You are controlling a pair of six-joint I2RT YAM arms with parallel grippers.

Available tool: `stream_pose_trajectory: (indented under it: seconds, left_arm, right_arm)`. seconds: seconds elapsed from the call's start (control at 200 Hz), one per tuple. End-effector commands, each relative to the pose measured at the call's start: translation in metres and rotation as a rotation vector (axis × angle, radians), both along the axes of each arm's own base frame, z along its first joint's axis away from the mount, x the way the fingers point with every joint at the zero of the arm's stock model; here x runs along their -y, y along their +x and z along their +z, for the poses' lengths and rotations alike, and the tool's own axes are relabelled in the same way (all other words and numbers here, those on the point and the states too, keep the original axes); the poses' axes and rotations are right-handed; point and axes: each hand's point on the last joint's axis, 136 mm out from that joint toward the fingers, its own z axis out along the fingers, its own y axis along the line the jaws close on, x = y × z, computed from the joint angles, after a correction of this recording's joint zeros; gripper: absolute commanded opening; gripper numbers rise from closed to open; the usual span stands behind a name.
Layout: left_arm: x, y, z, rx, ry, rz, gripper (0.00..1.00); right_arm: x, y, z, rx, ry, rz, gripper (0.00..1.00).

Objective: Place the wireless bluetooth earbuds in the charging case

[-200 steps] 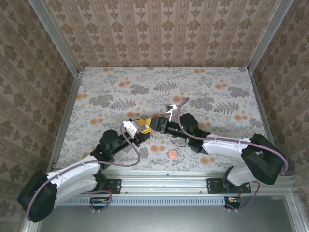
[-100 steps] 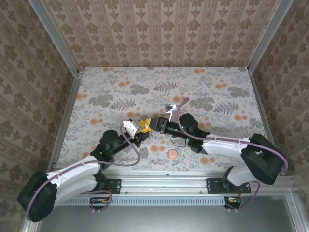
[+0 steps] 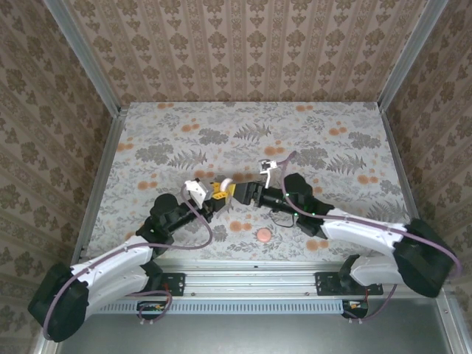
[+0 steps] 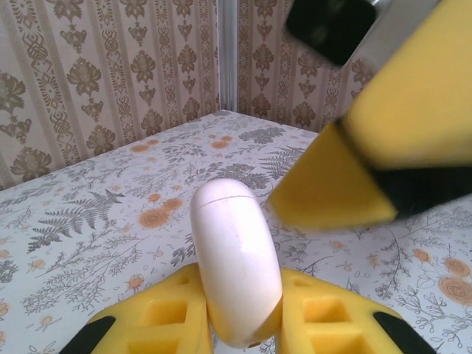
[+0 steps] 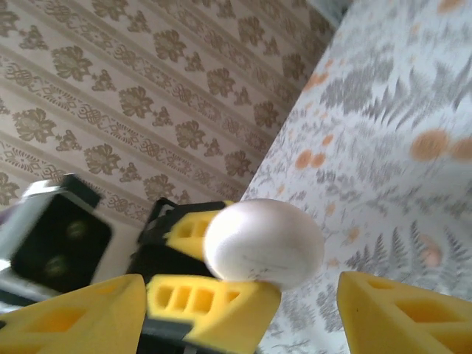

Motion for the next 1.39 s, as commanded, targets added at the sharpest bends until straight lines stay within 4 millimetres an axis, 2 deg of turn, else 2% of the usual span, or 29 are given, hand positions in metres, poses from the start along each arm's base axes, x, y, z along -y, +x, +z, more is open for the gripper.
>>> stream_pose_trajectory:
  seconds: [0.0,0.11,0.21,0.34,0.48,0.65,0.95,1.135,1.39]
  left_arm:
    - [0.008,-0.010,0.016,-0.008,-0.038,-0.107,0.17]
    - [0.013,-0.018,0.018,0.005,-0.022,-0.175,0.17]
    - [0.018,-0.026,0.021,0.011,-0.020,-0.251,0.16]
    - [0.030,-0.040,0.024,0.000,-0.016,-0.390,0.15]
    - [0.039,-0.045,0.027,-0.001,-0.022,-0.466,0.15]
    - [0.043,-0.049,0.032,0.035,-0.011,-0.506,0.16]
    - [0.047,-0.059,0.036,0.052,0.003,-0.554,0.15]
    - [0.046,-0.062,0.036,0.059,0.001,-0.547,0.14]
    - [0.047,-0.064,0.037,0.059,0.002,-0.559,0.14]
  right_arm:
    - [0.031,-0.002,0.005,0.180,-0.167,-0.039,0.71]
    - [0.057,-0.007,0.015,0.335,-0.286,-0.049,0.66]
    - [0.069,-0.014,0.017,0.472,-0.391,0.014,0.59]
    - [0.067,-0.036,0.015,0.666,-0.467,0.208,0.60]
    - [0.061,-0.055,0.006,0.816,-0.516,0.387,0.60]
    - [0.052,-0.056,-0.001,0.824,-0.520,0.506,0.59]
    - [0.030,-0.049,0.005,0.822,-0.458,0.638,0.57]
    - [0.025,-0.057,0.009,0.831,-0.413,0.722,0.45]
    - [0.024,-0.062,0.008,0.837,-0.402,0.764,0.22]
